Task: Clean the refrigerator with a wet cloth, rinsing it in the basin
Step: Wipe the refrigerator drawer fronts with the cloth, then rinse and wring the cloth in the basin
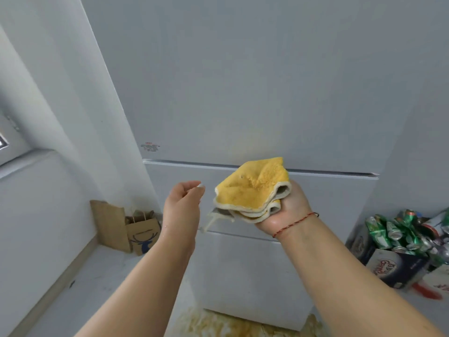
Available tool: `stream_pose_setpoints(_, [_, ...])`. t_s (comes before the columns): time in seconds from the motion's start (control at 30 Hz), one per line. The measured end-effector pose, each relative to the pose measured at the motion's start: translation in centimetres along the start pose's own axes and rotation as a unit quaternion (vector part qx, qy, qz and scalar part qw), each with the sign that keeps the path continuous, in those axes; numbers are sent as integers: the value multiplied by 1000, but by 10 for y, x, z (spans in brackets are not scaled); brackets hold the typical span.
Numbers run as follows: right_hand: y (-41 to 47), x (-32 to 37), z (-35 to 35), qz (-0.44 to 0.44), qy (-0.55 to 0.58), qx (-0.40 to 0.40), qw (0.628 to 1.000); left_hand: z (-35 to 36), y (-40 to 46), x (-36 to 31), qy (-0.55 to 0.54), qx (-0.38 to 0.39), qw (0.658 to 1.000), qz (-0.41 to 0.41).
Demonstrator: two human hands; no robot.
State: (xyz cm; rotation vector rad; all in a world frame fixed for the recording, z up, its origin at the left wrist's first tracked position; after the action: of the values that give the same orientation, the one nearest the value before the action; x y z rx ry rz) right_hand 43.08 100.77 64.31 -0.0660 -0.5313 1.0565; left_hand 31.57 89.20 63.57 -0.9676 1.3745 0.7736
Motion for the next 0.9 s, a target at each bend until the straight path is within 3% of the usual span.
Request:
stream_pose_setpoints(0.13, [25, -51, 11, 34, -76, 7, 997, -40, -18, -13, -3, 83, 995, 51])
stream_pose_setpoints(0.27, [25, -134, 45, 82, -219, 16, 972, -93, -29, -7, -1, 129, 991, -32])
stream_pose_setpoints(0.4, [15, -230, 71, 106, -264, 26, 958, -192, -33, 12, -2, 42, 997, -68])
stream_pose_setpoints(0.57, [-4, -349, 98, 203, -292, 96, 930, -337, -56, 38, -109, -47, 988, -96])
stream_pose_setpoints(0.73, [-24, -468, 119, 253, -418, 109, 866, -468, -90, 63, -176, -116, 972, -107])
stream_pose_setpoints(0.9, [-43, -580, 140, 257, -525, 103, 805, -593, -133, 100, -129, -221, 959, -123])
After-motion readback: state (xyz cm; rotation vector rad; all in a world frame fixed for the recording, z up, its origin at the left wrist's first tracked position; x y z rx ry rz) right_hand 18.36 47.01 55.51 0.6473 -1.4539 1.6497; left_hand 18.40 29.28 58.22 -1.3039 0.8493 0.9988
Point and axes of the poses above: each hand's wrist, its own y-axis towards the middle knuckle, its own z-axis out of the palm, x = y × z, the point moved 1 cm from there along y, towards the middle knuckle, and after that the axes turned 3 degrees about -x, right-handed, at the moved point
